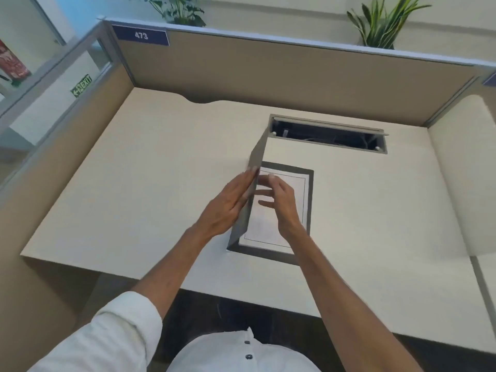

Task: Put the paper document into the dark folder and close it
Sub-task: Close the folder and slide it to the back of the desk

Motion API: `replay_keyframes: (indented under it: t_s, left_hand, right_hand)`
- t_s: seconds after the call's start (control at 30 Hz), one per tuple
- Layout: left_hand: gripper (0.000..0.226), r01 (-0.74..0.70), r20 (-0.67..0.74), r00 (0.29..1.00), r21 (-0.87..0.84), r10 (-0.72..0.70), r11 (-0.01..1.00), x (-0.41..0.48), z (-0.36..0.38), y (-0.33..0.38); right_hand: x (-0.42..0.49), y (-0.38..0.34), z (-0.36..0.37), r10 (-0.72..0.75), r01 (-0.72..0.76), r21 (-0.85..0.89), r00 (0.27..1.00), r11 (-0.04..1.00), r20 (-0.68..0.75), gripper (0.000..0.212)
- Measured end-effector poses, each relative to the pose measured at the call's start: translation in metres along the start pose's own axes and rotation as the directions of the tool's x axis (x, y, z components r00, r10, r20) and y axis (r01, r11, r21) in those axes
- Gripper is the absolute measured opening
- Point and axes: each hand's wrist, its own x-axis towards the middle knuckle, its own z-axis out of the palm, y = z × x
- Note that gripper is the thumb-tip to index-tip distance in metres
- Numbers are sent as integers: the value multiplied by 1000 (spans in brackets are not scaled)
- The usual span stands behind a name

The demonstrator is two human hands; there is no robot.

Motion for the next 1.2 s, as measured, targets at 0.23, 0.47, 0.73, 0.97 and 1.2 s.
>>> replay_keyframes:
  t_s: [0.23, 0.47, 0.73, 0.97, 1.2]
  left_hand:
    - [59, 28, 218, 974, 146, -60, 989, 11, 67, 15]
    - [64, 160, 289, 925, 299, -249, 941, 14, 100, 7]
    - [66, 102, 310, 909, 486, -280, 868, 15, 113, -8]
    - [69, 80, 296, 914, 537, -276, 840, 9, 117, -13]
    - [68, 65, 267, 931, 553, -250, 831, 0, 110, -17]
  right_hand:
    - [-7, 18, -81, 124, -133, -30, 973, 991, -195, 29]
    - [-7, 57, -133, 259, -327, -168, 908, 930, -330, 27]
    - [-4, 76, -131, 124, -283, -561, 945, 778, -304, 57]
    - [-15, 97, -119, 61, -95, -880, 995, 466, -75, 55]
    - [-24, 107, -105, -16, 77, -900, 997, 430, 78, 65]
